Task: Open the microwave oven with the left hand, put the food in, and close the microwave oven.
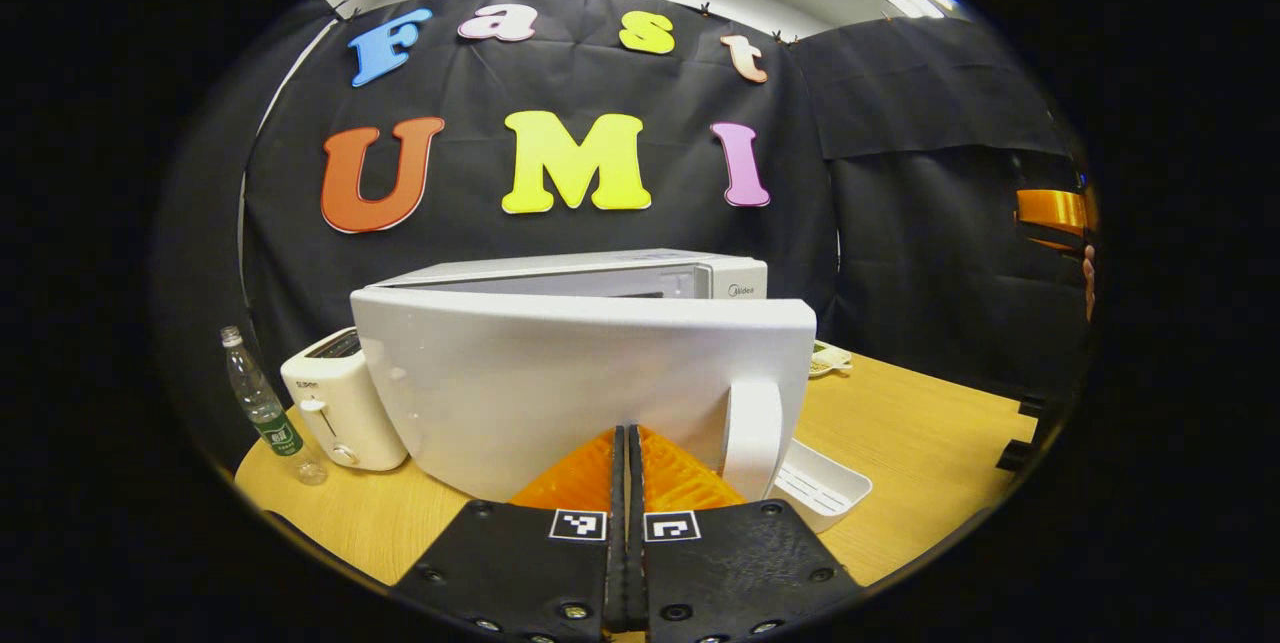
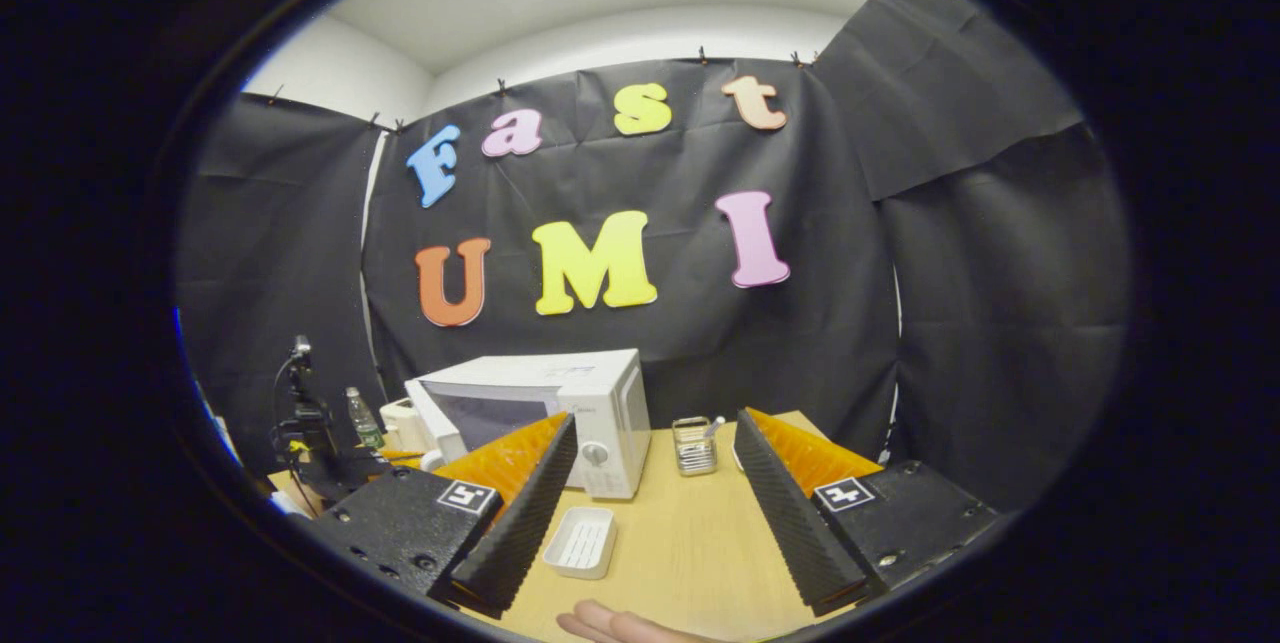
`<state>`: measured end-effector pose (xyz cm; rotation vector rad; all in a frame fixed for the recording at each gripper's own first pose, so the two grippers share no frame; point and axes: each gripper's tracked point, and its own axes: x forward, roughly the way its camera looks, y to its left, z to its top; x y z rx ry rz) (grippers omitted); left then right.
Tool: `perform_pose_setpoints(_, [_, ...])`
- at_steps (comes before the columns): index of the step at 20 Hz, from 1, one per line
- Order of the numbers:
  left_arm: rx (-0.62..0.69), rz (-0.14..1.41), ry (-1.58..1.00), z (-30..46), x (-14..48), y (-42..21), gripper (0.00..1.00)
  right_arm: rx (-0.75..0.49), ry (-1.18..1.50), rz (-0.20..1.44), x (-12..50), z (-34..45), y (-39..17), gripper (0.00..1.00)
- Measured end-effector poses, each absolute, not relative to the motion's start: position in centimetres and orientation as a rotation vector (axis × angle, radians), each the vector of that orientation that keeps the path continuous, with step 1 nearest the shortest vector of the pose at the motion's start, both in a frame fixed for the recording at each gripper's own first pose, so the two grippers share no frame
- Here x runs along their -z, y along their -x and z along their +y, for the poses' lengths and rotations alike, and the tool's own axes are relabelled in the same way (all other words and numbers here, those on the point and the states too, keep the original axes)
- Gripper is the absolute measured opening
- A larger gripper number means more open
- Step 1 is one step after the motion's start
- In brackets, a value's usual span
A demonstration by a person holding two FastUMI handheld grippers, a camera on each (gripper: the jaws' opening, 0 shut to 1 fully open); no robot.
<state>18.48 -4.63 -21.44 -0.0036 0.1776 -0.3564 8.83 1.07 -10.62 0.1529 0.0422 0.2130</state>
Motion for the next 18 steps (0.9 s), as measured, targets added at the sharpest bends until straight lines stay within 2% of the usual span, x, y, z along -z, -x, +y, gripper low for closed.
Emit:
perform_pose_setpoints(4, [0.338,0.183,0.013,-6.3,21.6,-21.5,0.00,-0.223,-0.161,0.030,11.2,0.2,-10.0,1.00])
perform_pose_setpoints(5, [0.331,0.182,0.020,-6.7,21.5,-22.2,0.00,-0.213,-0.156,0.035,11.5,-0.2,-10.5,0.90])
perform_pose_setpoints(6, [0.323,0.178,0.028,-7.1,21.6,-23.0,0.00,-0.206,-0.153,0.037,12.0,-0.6,-10.8,0.90])
perform_pose_setpoints(7, [0.311,0.172,0.035,-7.3,21.5,-23.8,0.00,-0.204,-0.153,0.037,12.1,-0.9,-11.1,1.00])
perform_pose_setpoints(8, [0.302,0.166,0.046,-7.5,21.5,-24.6,0.00,-0.205,-0.153,0.036,12.2,-1.2,-11.3,0.90])
perform_pose_setpoints(12, [0.256,0.139,0.078,-8.6,21.5,-28.1,0.00,-0.193,-0.136,0.014,12.4,-2.4,-12.0,0.90])
perform_pose_setpoints(13, [0.239,0.135,0.085,-8.8,21.5,-29.0,0.00,-0.185,-0.134,0.006,12.2,-2.7,-12.1,1.00])
perform_pose_setpoints(14, [0.220,0.131,0.092,-8.9,21.5,-29.9,0.00,-0.187,-0.133,-0.002,12.0,-2.6,-12.0,0.90])
perform_pose_setpoints(17, [0.146,0.150,0.131,-8.9,21.7,-31.9,0.00,-0.212,-0.139,-0.007,11.8,-2.2,-11.4,0.90])
perform_pose_setpoints(18, [0.130,0.129,0.143,-9.1,21.5,-31.5,0.00,-0.215,-0.140,-0.009,11.8,-2.2,-11.2,1.00])
